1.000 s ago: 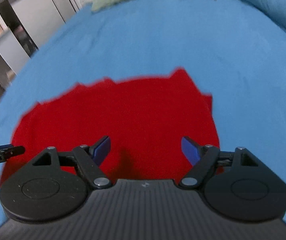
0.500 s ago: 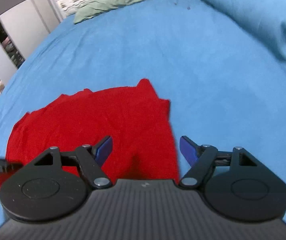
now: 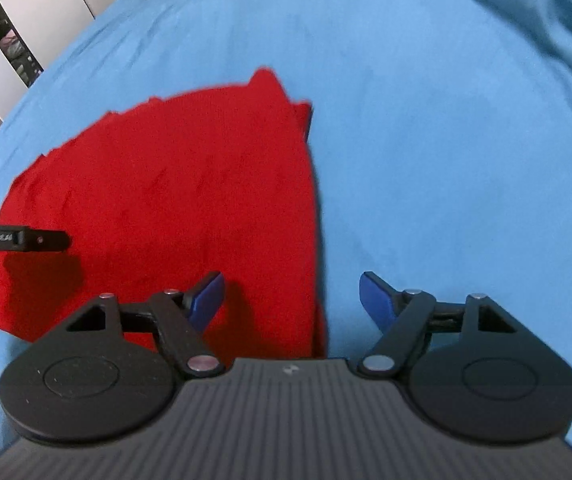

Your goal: Fold small clothes

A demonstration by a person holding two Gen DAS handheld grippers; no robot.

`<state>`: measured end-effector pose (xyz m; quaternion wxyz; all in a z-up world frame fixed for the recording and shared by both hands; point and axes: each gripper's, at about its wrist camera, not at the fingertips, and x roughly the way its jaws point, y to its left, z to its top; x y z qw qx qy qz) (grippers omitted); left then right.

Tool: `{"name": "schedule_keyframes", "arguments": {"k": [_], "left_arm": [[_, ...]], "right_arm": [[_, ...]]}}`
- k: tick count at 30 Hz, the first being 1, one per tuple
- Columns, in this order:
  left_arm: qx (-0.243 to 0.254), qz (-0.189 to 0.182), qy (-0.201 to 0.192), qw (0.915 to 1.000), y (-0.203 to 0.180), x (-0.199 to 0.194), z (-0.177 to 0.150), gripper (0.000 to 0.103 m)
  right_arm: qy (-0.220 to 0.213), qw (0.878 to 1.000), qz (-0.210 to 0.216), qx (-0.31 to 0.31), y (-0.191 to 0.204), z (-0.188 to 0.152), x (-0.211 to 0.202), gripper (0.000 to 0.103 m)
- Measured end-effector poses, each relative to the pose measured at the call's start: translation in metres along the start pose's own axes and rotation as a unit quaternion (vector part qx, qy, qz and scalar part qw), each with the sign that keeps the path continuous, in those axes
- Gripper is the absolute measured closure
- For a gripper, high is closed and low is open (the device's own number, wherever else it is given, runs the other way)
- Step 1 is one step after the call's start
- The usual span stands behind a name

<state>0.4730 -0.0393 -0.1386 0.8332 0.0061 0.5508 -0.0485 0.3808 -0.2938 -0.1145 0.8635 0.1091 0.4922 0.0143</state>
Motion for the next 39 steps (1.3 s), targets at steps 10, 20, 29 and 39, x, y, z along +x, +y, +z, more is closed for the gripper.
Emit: {"name": "schedule_keyframes", "arguments": {"k": [10, 20, 29, 39], "left_arm": [[-0.004, 0.001, 0.015, 0.9999, -0.005, 0.008, -0.003, 0.000], [-0.015, -0.023, 0.026, 0.9993, 0.027, -0.019, 0.013, 0.000], [0.005, 0.020, -0.022, 0.9996, 0.141, -0.086, -0.043, 0.000], [-0.025, -0.020, -0.011, 0.9994, 0.179, -0.073, -0.105, 0.000]], "right_arm": [[0.007, 0.999, 0.017, -0.034, 0.016, -0.011, 0.009, 0.074], [-0.031, 0.982, 0.149, 0.115, 0.027, 0.041, -0.052, 0.081], [0.026, 0.941, 0.323, -0.097, 0.238, 0.075, -0.027, 0.081], [0.120, 0.929, 0.288, -0.200, 0.340, 0.007, 0.073, 0.043]]}}
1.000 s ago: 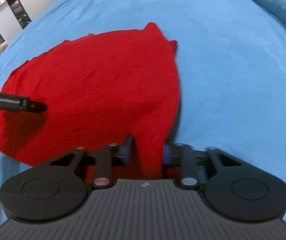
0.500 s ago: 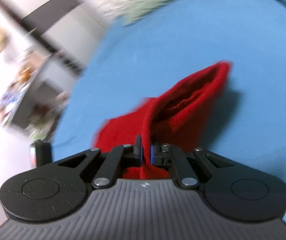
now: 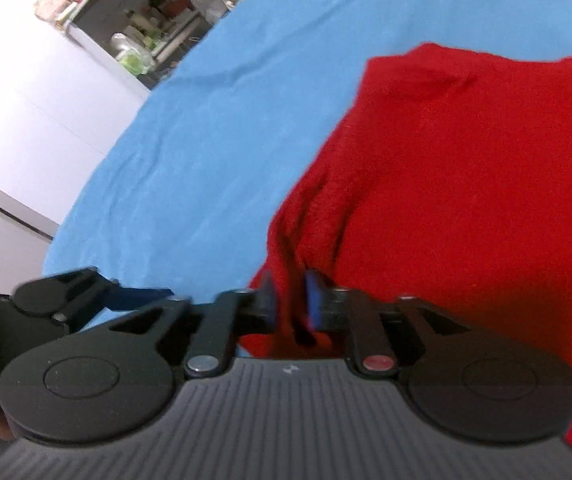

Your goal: Fold small clothes

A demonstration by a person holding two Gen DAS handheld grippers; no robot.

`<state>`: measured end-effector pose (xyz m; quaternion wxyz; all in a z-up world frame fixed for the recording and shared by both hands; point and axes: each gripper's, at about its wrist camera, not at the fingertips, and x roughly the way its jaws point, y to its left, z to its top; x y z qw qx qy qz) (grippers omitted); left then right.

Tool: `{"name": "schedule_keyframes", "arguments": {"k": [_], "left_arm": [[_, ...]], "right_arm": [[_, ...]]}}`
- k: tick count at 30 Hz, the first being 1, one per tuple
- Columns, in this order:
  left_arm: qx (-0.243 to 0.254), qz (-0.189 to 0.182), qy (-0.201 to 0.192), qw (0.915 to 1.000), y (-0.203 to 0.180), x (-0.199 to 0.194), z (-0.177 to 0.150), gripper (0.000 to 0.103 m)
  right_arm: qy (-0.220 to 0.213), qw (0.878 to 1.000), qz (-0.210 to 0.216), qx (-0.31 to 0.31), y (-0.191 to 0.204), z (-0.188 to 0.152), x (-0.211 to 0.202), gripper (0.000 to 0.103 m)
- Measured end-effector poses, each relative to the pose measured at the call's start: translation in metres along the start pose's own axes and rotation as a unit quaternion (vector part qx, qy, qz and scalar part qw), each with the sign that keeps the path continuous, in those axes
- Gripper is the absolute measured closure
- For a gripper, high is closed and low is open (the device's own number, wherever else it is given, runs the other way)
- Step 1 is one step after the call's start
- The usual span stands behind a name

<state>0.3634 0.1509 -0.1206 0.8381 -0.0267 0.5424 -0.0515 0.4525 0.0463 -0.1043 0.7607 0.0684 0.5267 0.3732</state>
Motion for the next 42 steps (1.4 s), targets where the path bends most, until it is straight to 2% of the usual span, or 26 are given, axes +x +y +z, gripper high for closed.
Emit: {"name": "schedule_keyframes", "arguments": {"k": [2, 4, 5, 6, 9, 12, 17, 20, 24, 31, 34, 38, 42], "left_arm": [[0.004, -0.008, -0.010, 0.9999, -0.003, -0.008, 0.004, 0.000], [-0.003, -0.021, -0.021, 0.9996, -0.004, -0.013, 0.007, 0.000], [-0.008, -0.025, -0.026, 0.9993, -0.005, -0.015, 0.010, 0.000], [-0.014, -0.028, -0.030, 0.9991, -0.009, -0.015, 0.012, 0.000], [-0.029, -0.036, -0.040, 0.9981, -0.008, -0.015, 0.016, 0.000], [-0.035, -0.030, -0.040, 0.9981, -0.005, -0.014, 0.014, 0.000], [-0.042, -0.015, -0.041, 0.9981, -0.003, -0.002, 0.018, 0.000], [-0.046, -0.014, -0.041, 0.9980, 0.002, 0.002, 0.021, 0.000], [-0.048, -0.014, -0.040, 0.9979, 0.003, 0.003, 0.022, 0.000], [-0.051, -0.009, -0.039, 0.9979, 0.006, 0.005, 0.022, 0.000], [-0.051, -0.012, -0.042, 0.9977, 0.008, 0.003, 0.022, 0.000], [-0.049, -0.013, -0.040, 0.9979, 0.007, 0.004, 0.022, 0.000], [-0.048, -0.013, -0.041, 0.9979, 0.007, 0.004, 0.022, 0.000]], "right_arm": [[-0.013, 1.000, 0.007, -0.014, 0.001, 0.002, -0.018, 0.027], [-0.054, 0.998, -0.007, -0.027, 0.002, 0.001, -0.049, 0.025], [-0.083, 0.996, -0.023, -0.022, -0.002, -0.001, -0.070, 0.020], [-0.113, 0.992, -0.051, -0.009, -0.007, -0.008, -0.091, 0.014], [-0.170, 0.973, -0.153, 0.031, -0.024, -0.048, -0.133, 0.012], [-0.156, 0.959, -0.234, 0.037, -0.034, -0.095, -0.141, 0.012], [-0.133, 0.948, -0.285, 0.053, -0.037, -0.143, -0.118, 0.013], [-0.124, 0.941, -0.308, 0.070, -0.043, -0.154, -0.097, 0.017], [-0.157, 0.933, -0.313, 0.089, -0.044, -0.153, -0.097, 0.017], [-0.176, 0.929, -0.315, 0.086, -0.035, -0.147, -0.089, 0.017], [-0.196, 0.928, -0.310, 0.070, -0.018, -0.153, -0.103, 0.017], [-0.186, 0.929, -0.312, 0.067, -0.016, -0.145, -0.091, 0.017], [-0.162, 0.925, -0.336, 0.074, -0.029, -0.142, -0.072, 0.017]]}}
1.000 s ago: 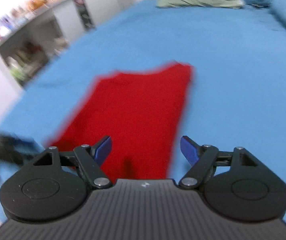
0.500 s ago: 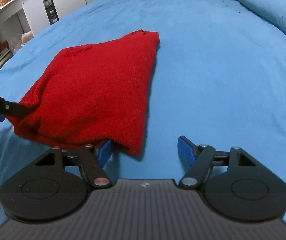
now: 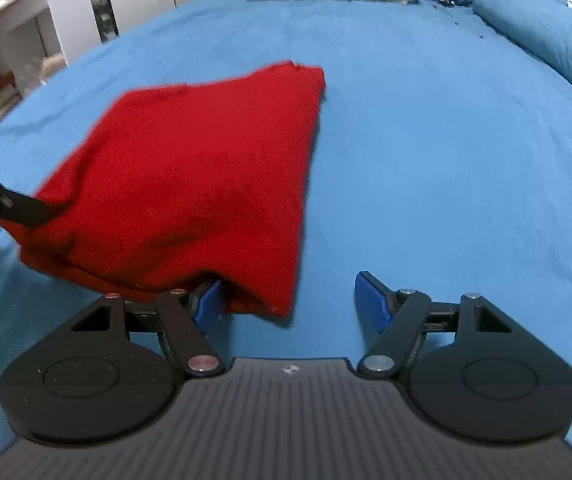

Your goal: Fold small clothes

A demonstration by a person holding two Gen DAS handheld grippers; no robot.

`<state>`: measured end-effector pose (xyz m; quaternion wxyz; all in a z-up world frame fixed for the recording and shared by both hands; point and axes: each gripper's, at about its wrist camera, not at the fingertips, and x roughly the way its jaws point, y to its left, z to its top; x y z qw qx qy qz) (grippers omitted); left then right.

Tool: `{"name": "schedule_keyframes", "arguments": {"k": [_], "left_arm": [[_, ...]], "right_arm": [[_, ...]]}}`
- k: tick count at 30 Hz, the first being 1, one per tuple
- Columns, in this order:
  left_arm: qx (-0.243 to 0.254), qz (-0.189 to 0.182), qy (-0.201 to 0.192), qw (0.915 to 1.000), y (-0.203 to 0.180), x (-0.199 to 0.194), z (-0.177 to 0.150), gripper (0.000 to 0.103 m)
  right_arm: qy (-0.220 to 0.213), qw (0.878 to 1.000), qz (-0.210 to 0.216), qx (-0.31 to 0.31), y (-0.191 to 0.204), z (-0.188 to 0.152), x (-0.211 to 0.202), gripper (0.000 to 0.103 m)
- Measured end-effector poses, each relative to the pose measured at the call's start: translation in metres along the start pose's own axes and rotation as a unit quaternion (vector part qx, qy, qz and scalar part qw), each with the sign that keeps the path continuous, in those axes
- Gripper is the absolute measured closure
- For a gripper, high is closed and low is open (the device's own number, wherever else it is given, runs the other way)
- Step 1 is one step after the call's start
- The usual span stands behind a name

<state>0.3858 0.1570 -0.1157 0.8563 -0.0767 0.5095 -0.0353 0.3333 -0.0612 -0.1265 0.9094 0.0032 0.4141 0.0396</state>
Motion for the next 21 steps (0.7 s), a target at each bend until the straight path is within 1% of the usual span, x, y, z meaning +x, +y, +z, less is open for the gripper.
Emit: {"name": "schedule_keyframes", "arguments": {"k": [2, 4, 5, 6, 8, 9, 10, 11, 12, 13, 16, 19, 21], "left_arm": [[0.002, 0.001, 0.001, 1.0000, -0.001, 0.001, -0.001, 0.000], [0.008, 0.006, 0.000, 1.0000, -0.003, 0.003, -0.001, 0.000], [0.010, 0.010, -0.001, 0.9999, -0.004, 0.004, -0.001, 0.000], [0.011, 0.015, -0.003, 0.9998, -0.003, 0.005, -0.002, 0.000], [0.021, 0.030, -0.006, 0.9993, 0.000, 0.009, -0.007, 0.000], [0.029, 0.040, -0.002, 0.9988, 0.002, 0.014, -0.010, 0.001], [0.037, 0.047, 0.005, 0.9982, 0.004, 0.020, -0.013, 0.003], [0.047, 0.051, 0.010, 0.9976, 0.005, 0.025, -0.017, 0.003], [0.056, 0.049, 0.007, 0.9972, 0.007, 0.028, -0.021, 0.003], [0.061, 0.047, -0.001, 0.9971, 0.009, 0.028, -0.023, 0.003], [0.059, 0.045, -0.005, 0.9972, 0.011, 0.026, -0.024, 0.003], [0.053, 0.046, -0.004, 0.9975, 0.009, 0.017, -0.023, 0.005], [0.055, 0.047, -0.010, 0.9973, 0.005, 0.003, -0.018, 0.005]], "right_arm": [[-0.003, 1.000, -0.001, 0.000, 0.000, -0.002, 0.005, 0.017], [-0.010, 1.000, -0.003, -0.005, 0.001, -0.001, 0.003, 0.020], [-0.021, 1.000, -0.006, -0.006, 0.000, 0.002, -0.002, 0.026], [-0.035, 0.999, -0.013, -0.001, -0.002, 0.005, -0.008, 0.029], [-0.060, 0.997, -0.033, 0.024, -0.013, 0.009, -0.020, 0.028], [-0.061, 0.997, -0.036, 0.034, -0.020, 0.009, -0.022, 0.024], [-0.046, 0.998, -0.037, 0.036, -0.026, 0.006, -0.018, 0.024], [-0.026, 0.999, -0.033, 0.025, -0.029, 0.002, -0.012, 0.025], [-0.013, 0.999, -0.029, 0.008, -0.030, -0.004, -0.006, 0.025], [-0.009, 1.000, -0.027, -0.012, -0.029, -0.009, -0.004, 0.025], [-0.009, 0.999, -0.018, -0.048, -0.027, -0.011, -0.005, 0.024], [0.005, 0.998, 0.003, -0.063, -0.031, -0.007, -0.010, 0.024], [0.018, 0.998, 0.029, -0.060, -0.040, 0.000, -0.020, 0.023]]}}
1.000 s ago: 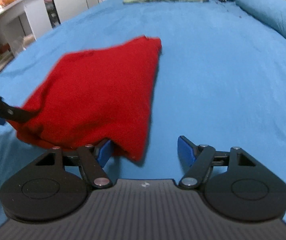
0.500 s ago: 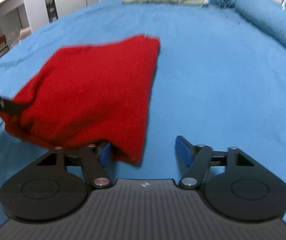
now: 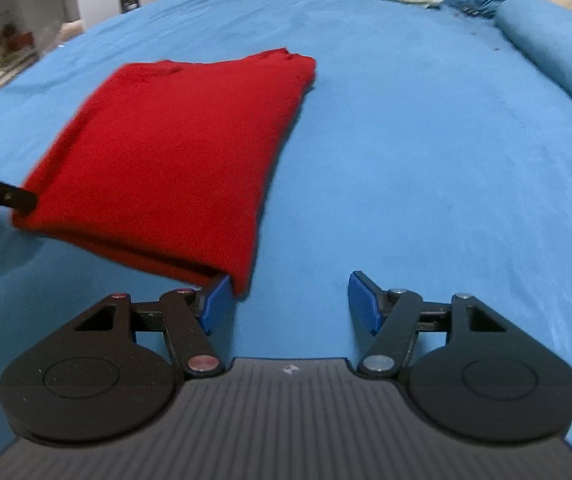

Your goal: Fold small clothes

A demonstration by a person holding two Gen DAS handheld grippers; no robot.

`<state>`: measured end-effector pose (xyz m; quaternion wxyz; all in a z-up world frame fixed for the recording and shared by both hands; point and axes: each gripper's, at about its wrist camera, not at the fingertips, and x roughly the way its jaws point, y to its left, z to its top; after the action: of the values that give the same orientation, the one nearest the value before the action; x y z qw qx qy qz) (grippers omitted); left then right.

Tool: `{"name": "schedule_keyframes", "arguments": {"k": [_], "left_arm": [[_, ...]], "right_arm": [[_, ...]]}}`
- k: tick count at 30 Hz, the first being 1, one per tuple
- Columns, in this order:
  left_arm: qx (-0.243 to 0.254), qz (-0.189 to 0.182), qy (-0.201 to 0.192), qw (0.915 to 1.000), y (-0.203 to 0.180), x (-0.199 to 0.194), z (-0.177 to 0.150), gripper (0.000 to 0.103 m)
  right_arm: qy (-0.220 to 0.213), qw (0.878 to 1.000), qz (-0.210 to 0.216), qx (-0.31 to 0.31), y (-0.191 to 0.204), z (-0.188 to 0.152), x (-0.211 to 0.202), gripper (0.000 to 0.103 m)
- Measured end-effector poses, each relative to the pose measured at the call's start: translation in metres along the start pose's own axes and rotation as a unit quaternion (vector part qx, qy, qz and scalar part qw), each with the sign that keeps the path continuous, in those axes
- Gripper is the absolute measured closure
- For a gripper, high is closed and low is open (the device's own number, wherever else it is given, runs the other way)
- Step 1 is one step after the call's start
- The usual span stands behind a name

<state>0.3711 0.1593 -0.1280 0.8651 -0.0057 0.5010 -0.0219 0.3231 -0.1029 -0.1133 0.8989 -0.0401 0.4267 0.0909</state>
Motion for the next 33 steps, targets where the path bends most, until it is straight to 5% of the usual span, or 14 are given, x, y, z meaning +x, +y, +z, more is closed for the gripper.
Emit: {"name": "schedule_keyframes", "arguments": {"k": [6, 9, 13, 19, 23, 28, 30, 33], "left_arm": [[-0.018, -0.041, -0.030, 0.9985, 0.005, -0.033, 0.047, 0.000], [-0.012, -0.075, -0.018, 0.9970, 0.005, -0.016, 0.081, 0.000], [-0.024, -0.117, -0.001, 0.9928, 0.002, 0.025, 0.100, 0.000], [-0.040, -0.138, 0.035, 0.9890, 0.003, 0.066, 0.099, 0.011], [-0.038, -0.143, 0.030, 0.9886, 0.004, 0.071, 0.100, 0.016], [-0.043, -0.156, 0.027, 0.9864, -0.001, 0.072, 0.103, 0.061], [-0.050, -0.151, 0.022, 0.9870, -0.003, 0.064, 0.104, 0.072], [-0.067, -0.162, 0.005, 0.9844, -0.005, 0.040, 0.106, 0.076]], "right_arm": [[0.009, 0.993, 0.112, 0.034, -0.043, 0.044, -0.041, 0.001], [0.016, 0.982, 0.170, 0.079, -0.065, 0.083, -0.039, 0.000], [0.049, 0.966, 0.206, 0.147, -0.075, 0.123, 0.008, 0.000], [0.077, 0.950, 0.209, 0.218, -0.067, 0.130, 0.081, 0.000], [0.098, 0.950, 0.197, 0.220, -0.061, 0.127, 0.108, 0.021], [0.103, 0.953, 0.195, 0.208, -0.048, 0.125, 0.117, 0.052], [0.093, 0.958, 0.190, 0.195, -0.043, 0.128, 0.112, 0.063], [0.067, 0.963, 0.190, 0.181, -0.039, 0.133, 0.092, 0.067]]}}
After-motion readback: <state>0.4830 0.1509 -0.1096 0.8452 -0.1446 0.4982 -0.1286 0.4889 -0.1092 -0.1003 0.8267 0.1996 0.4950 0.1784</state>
